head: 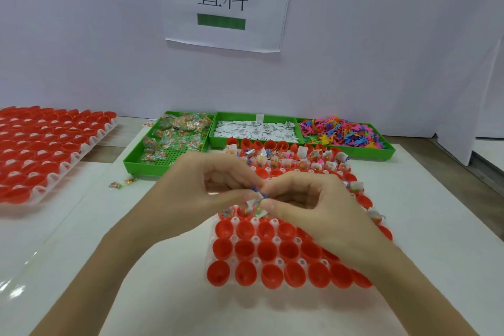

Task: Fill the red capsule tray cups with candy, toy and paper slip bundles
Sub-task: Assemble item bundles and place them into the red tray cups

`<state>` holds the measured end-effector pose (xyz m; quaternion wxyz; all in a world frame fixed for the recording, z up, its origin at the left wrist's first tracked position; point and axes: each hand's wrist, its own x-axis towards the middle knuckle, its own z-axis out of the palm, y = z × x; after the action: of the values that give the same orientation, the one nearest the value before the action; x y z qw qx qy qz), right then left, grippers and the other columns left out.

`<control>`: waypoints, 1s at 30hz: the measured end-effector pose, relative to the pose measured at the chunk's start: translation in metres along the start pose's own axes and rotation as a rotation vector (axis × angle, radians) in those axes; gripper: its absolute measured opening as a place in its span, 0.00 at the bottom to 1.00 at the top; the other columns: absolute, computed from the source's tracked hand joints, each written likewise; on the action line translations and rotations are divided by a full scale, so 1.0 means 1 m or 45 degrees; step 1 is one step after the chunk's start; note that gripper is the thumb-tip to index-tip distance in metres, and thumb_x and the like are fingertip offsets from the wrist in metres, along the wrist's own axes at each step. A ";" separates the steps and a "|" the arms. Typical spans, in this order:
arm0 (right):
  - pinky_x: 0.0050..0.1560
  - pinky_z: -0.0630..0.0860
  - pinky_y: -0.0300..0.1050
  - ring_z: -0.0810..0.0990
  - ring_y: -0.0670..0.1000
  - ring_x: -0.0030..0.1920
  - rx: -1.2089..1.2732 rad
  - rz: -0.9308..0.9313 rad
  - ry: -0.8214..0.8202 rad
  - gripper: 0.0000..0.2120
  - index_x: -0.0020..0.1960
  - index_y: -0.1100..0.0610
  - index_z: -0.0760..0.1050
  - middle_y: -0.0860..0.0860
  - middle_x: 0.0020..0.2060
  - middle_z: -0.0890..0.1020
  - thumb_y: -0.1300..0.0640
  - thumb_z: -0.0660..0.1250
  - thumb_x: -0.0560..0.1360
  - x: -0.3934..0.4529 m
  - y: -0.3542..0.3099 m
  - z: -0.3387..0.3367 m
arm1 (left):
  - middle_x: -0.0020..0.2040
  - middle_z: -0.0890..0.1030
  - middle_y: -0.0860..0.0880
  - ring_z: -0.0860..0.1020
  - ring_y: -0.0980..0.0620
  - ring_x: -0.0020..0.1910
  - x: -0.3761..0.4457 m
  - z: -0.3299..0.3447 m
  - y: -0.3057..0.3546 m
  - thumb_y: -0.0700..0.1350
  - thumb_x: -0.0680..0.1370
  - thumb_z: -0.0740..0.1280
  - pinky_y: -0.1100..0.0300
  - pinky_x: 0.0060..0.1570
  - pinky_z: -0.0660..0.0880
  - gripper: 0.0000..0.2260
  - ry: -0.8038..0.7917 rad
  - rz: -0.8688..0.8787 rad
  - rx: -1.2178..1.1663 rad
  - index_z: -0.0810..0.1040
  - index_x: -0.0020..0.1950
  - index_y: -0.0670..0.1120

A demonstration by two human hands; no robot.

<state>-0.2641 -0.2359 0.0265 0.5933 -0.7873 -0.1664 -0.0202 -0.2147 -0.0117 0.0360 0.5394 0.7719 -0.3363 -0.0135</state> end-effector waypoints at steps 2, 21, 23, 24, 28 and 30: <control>0.54 0.82 0.41 0.87 0.49 0.48 0.017 0.002 -0.053 0.07 0.51 0.53 0.86 0.50 0.46 0.88 0.59 0.77 0.74 0.000 0.002 0.013 | 0.46 0.88 0.47 0.87 0.48 0.45 -0.013 -0.008 -0.006 0.40 0.71 0.78 0.58 0.49 0.83 0.08 -0.014 -0.078 -0.068 0.87 0.49 0.47; 0.42 0.77 0.32 0.83 0.43 0.41 -0.447 -0.155 0.016 0.06 0.41 0.52 0.84 0.42 0.38 0.84 0.60 0.80 0.70 -0.007 0.025 0.056 | 0.43 0.86 0.50 0.84 0.48 0.39 -0.049 -0.014 -0.036 0.37 0.73 0.77 0.60 0.43 0.81 0.11 -0.118 -0.196 0.150 0.85 0.48 0.53; 0.42 0.77 0.34 0.82 0.44 0.41 -0.474 -0.169 0.016 0.06 0.41 0.52 0.83 0.43 0.38 0.84 0.60 0.80 0.70 -0.007 0.026 0.056 | 0.43 0.86 0.50 0.84 0.48 0.39 -0.049 -0.013 -0.036 0.37 0.73 0.77 0.60 0.43 0.81 0.11 -0.127 -0.204 0.143 0.84 0.49 0.52; 0.42 0.77 0.36 0.82 0.44 0.41 -0.494 -0.176 0.018 0.06 0.41 0.52 0.83 0.43 0.38 0.84 0.60 0.79 0.70 -0.008 0.026 0.056 | 0.43 0.86 0.49 0.84 0.47 0.40 -0.049 -0.012 -0.036 0.38 0.74 0.77 0.59 0.44 0.81 0.10 -0.131 -0.205 0.133 0.84 0.49 0.52; 0.44 0.75 0.37 0.80 0.43 0.44 -0.637 -0.230 0.024 0.06 0.41 0.50 0.83 0.41 0.40 0.84 0.58 0.79 0.69 -0.009 0.030 0.058 | 0.46 0.86 0.48 0.84 0.46 0.41 -0.050 -0.011 -0.034 0.42 0.73 0.79 0.57 0.44 0.81 0.10 -0.148 -0.199 0.083 0.84 0.51 0.50; 0.44 0.75 0.35 0.79 0.42 0.43 -0.664 -0.266 0.025 0.07 0.40 0.51 0.84 0.42 0.40 0.85 0.60 0.80 0.69 -0.010 0.030 0.060 | 0.45 0.86 0.51 0.84 0.48 0.41 -0.050 -0.012 -0.034 0.45 0.73 0.80 0.59 0.45 0.81 0.08 -0.166 -0.174 0.137 0.85 0.50 0.53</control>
<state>-0.2746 -0.1891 -0.0214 0.3669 -0.8918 -0.2302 -0.1309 -0.2317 0.0314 -0.0052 0.4720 0.8184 -0.3174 -0.0823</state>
